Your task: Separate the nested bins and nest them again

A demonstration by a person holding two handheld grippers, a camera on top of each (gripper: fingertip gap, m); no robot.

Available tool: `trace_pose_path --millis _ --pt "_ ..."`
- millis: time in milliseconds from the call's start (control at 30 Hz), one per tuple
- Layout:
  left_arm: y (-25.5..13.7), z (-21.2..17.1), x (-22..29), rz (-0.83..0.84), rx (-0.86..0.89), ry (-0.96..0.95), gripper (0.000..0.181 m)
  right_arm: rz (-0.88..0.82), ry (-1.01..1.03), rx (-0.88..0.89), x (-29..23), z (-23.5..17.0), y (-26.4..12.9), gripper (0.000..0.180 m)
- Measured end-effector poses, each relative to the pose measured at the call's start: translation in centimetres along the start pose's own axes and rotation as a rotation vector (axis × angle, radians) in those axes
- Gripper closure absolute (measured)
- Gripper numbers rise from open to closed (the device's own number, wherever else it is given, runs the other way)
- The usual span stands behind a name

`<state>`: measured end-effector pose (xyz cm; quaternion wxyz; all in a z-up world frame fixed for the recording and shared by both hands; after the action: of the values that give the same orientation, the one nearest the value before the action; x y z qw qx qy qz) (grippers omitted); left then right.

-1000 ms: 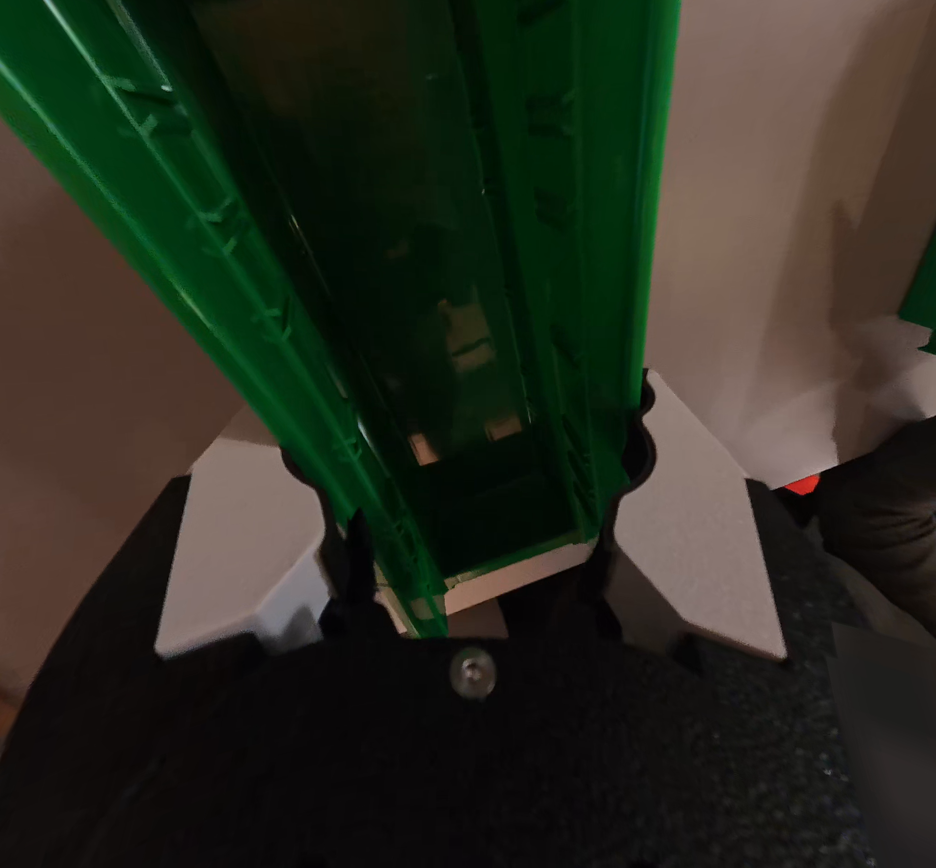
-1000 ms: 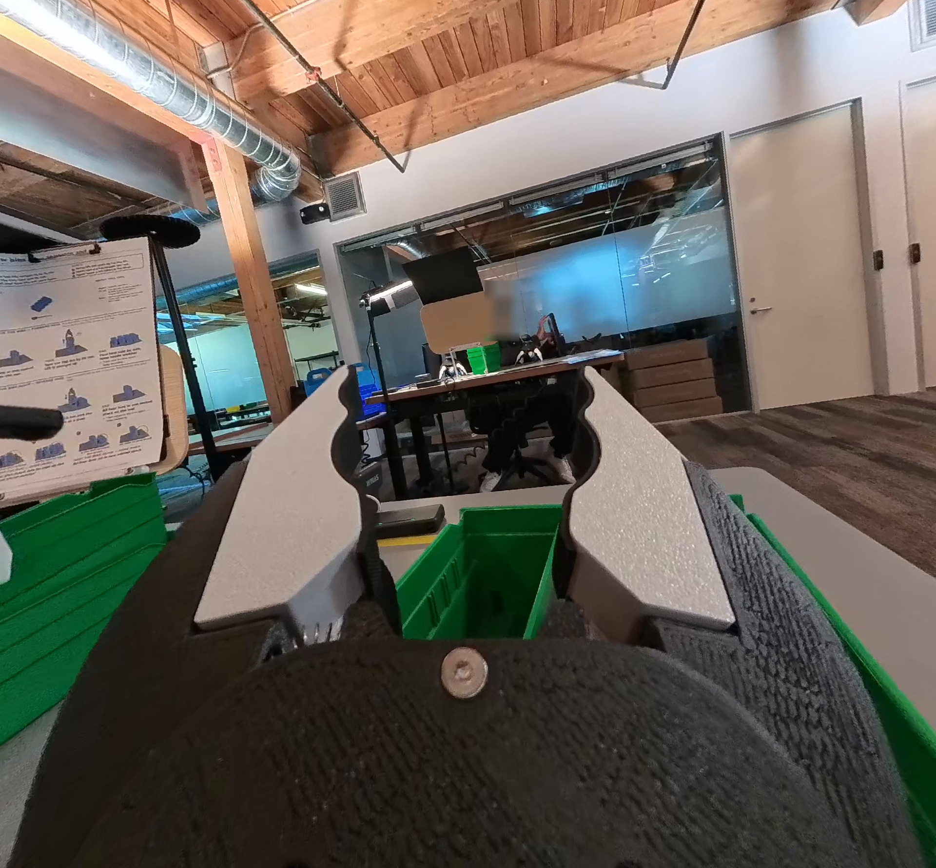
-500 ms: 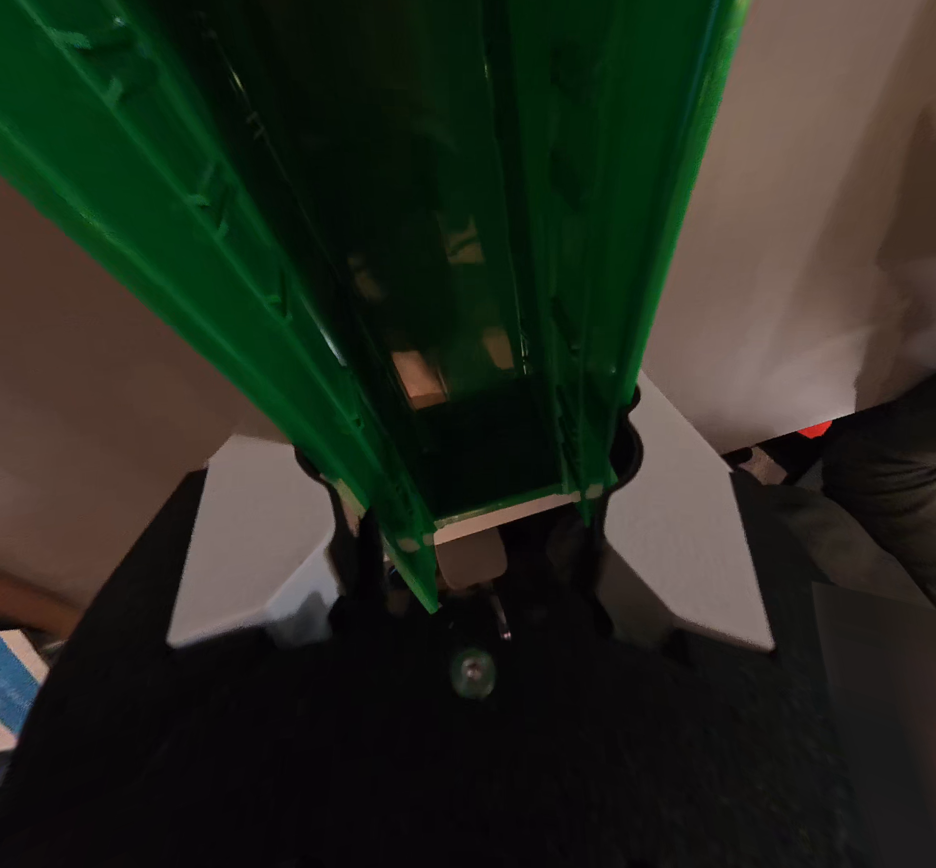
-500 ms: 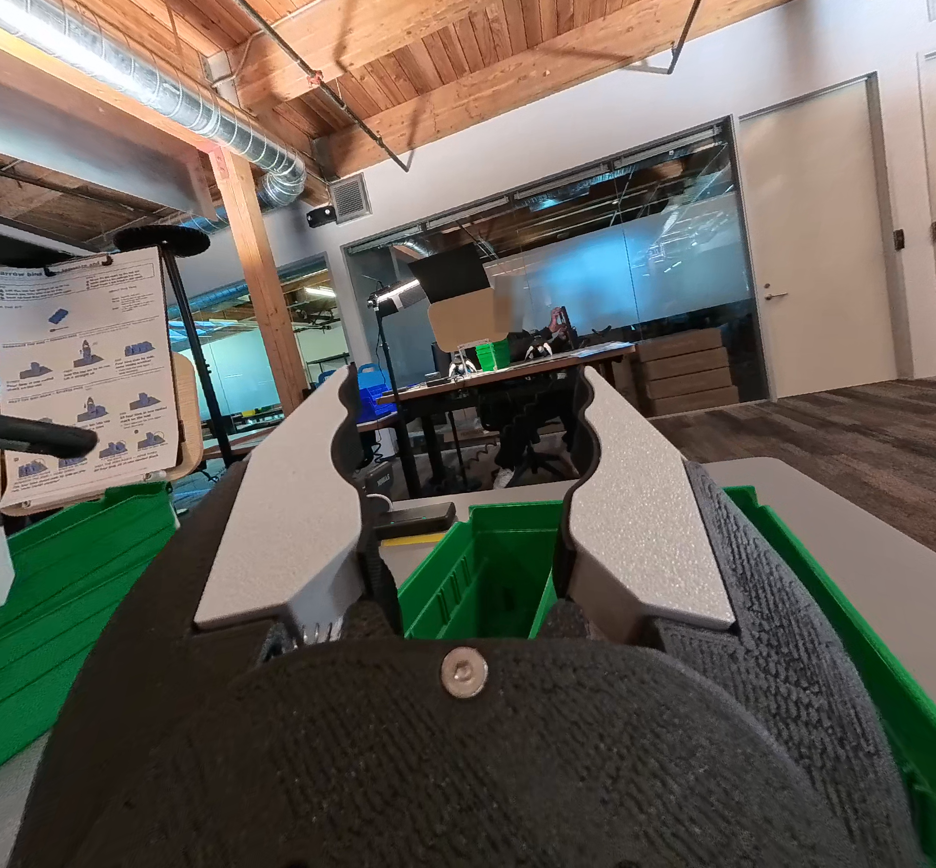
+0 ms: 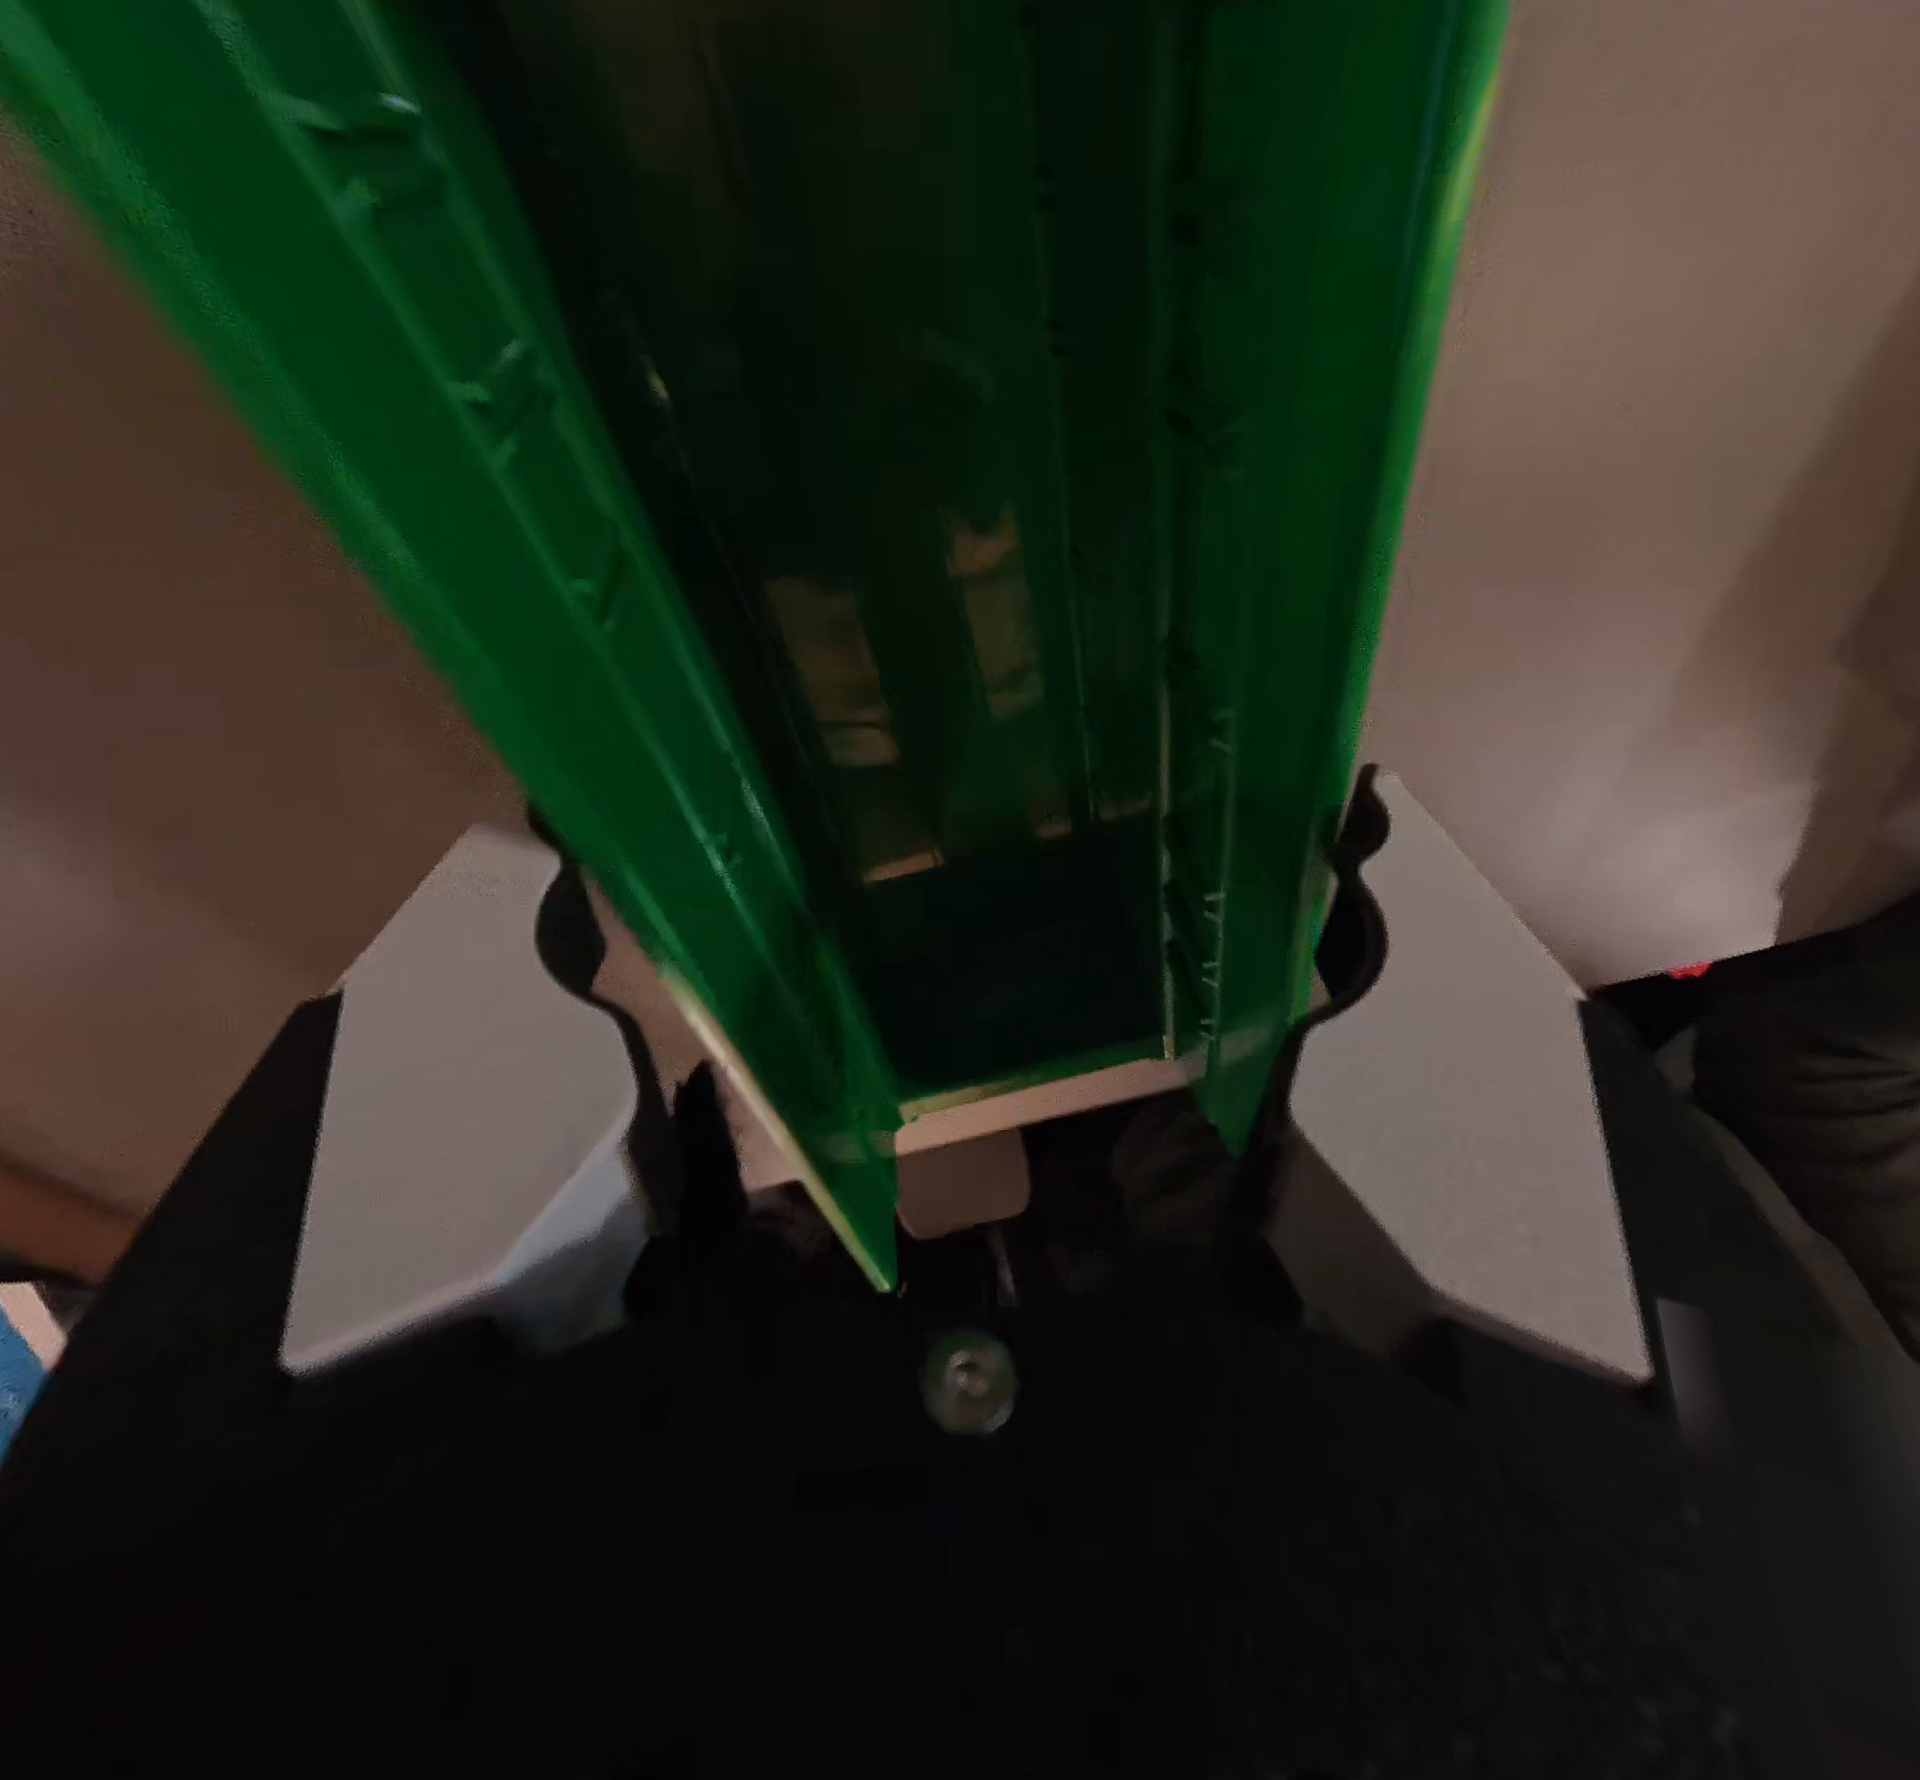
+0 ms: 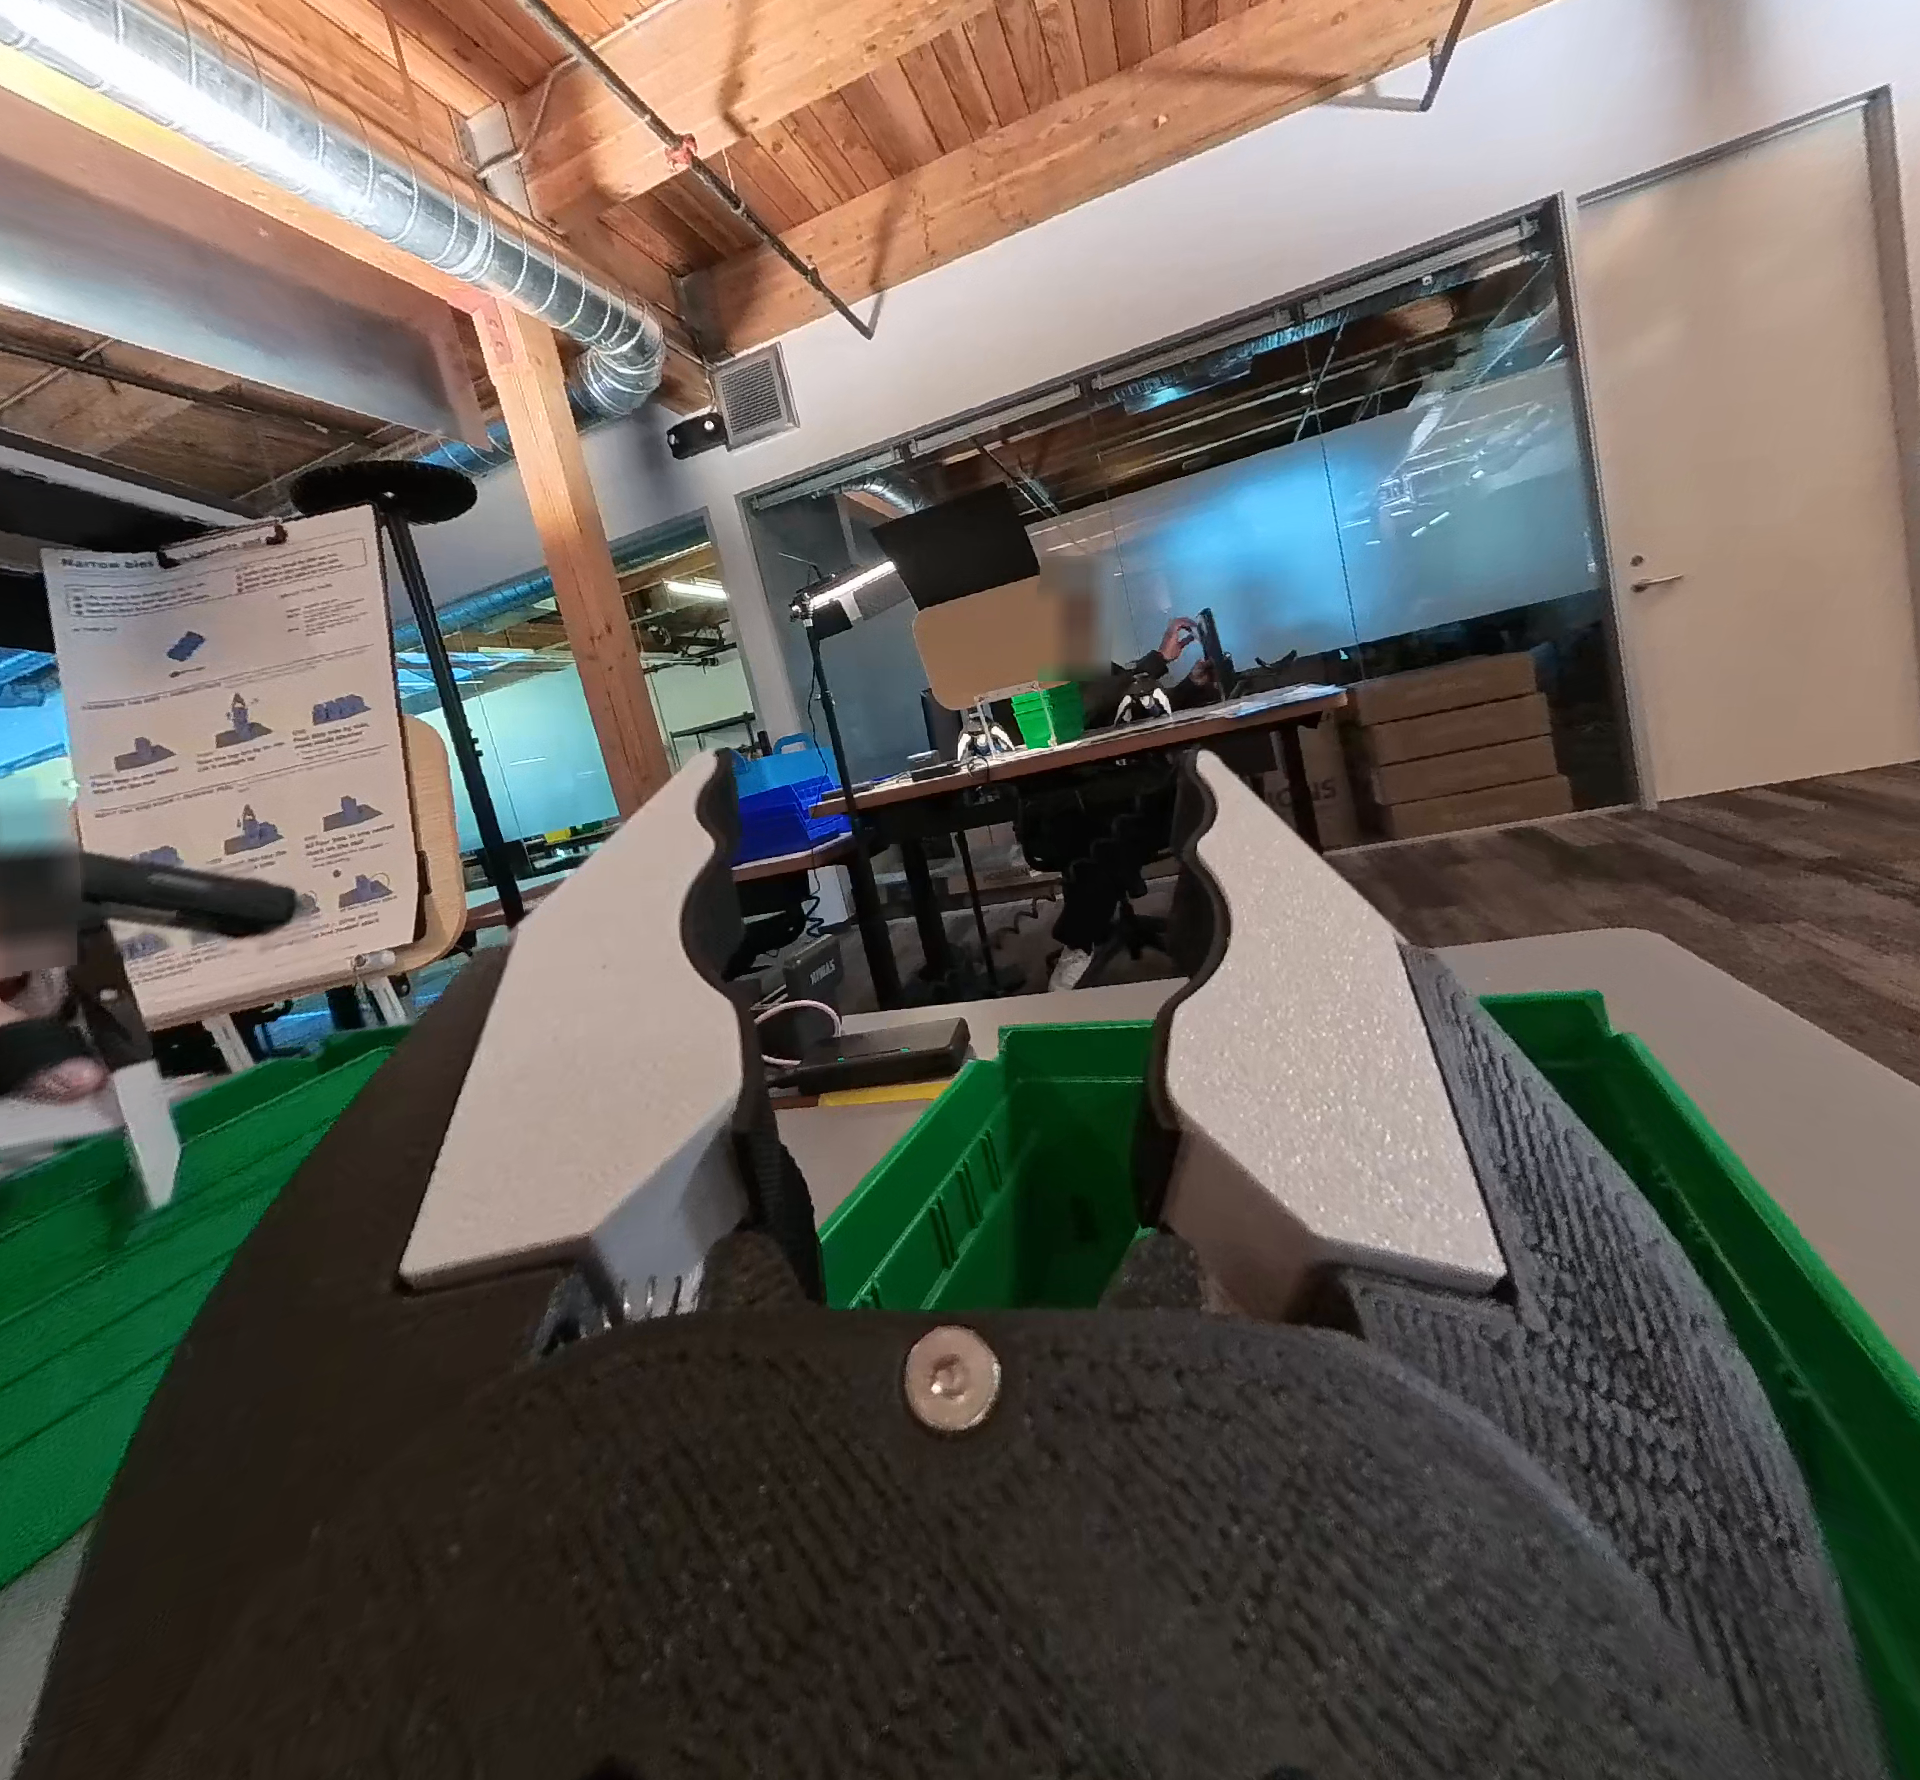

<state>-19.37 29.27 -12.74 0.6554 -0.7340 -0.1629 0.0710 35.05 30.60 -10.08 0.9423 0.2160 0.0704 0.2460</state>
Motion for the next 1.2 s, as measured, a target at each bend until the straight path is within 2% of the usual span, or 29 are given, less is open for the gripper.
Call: trace_pose_path --millis 33,100,167,300,367,433,500,633,733,833,967,1033,1100,1133,1200 --pt "-0.6 0.1 -0.2 -0.002 0.033 0.0 0.04 0.002 -0.006 -0.001 -0.1 0.0 0.0 0.097" --pt "-2.1 0.5 -0.5 0.015 0.113 0.047 0.022 0.005 -0.012 -0.003 -0.2 0.1 0.0 0.096" --pt "-3.9 0.9 -0.6 0.049 0.222 0.101 0.022 0.009 -0.012 -0.003 -0.2 0.1 0.1 0.096" --pt "-6.4 1.3 2.8 -0.074 0.419 0.205 0.021 -0.006 -0.038 0.035 -0.3 0.6 -0.3 0.096" --pt "-6.6 1.1 6.3 -0.157 0.482 0.264 0.03 -0.029 -0.068 0.082 -0.3 1.3 -0.8 0.096" --pt "-6.0 0.8 10.4 -0.221 0.542 0.302 0.057 -0.057 -0.105 0.136 -0.2 2.0 -1.4 0.096" --pt "-4.5 0.1 15.2 -0.348 0.511 0.379 0.071 -0.082 -0.14 0.179 -0.2 2.6 -1.9 0.096" --pt "-0.4 -1.1 24.5 -0.556 0.32 0.44 0.056 -0.113 -0.195 0.204 -0.2 3.0 -2.3 0.096" --pt "2.6 -1.4 30.1 -0.57 0.233 0.454 0.053 -0.115 -0.223 0.221 -0.5 3.2 -2.4 0.096" --pt "5.2 -1.3 34.5 -0.55 0.184 0.425 0.059 -0.125 -0.264 0.228 -0.8 3.3 -2.6 0.097" --pt "7.7 -1.7 37.9 -0.451 0.114 0.41 0.078 -0.125 -0.279 0.238 -0.9 3.4 -2.7 0.098" --pt "8.5 -1.8 38.3 -0.332 0.119 0.425 0.09 -0.121 -0.274 0.239 -1.0 3.4 -2.6 0.098" --pt "9.2 -1.5 38.3 -0.196 0.15 0.426 0.117 -0.122 -0.272 0.248 -1.0 3.6 -2.7 0.098" --pt "9.4 -1.5 38.5 -0.177 0.16 0.408 0.124 -0.122 -0.27 0.252 -0.9 3.6 -2.8 0.098" --pt "9.7 -1.7 39.0 -0.187 0.145 0.41 0.152 -0.122 -0.264 0.255 -0.9 3.7 -2.8 0.097"
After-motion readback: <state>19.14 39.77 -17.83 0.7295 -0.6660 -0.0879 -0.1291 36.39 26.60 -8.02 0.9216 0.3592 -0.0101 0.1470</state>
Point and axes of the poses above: each gripper's, where its closed fingertips meet, y out along the fingers, z out of its top, x = y × z across the jaws, the point moved 9 cm from there along -y, back along the fingers, and after that the axes turned 13 degrees about -y, right-handed, at the moved point
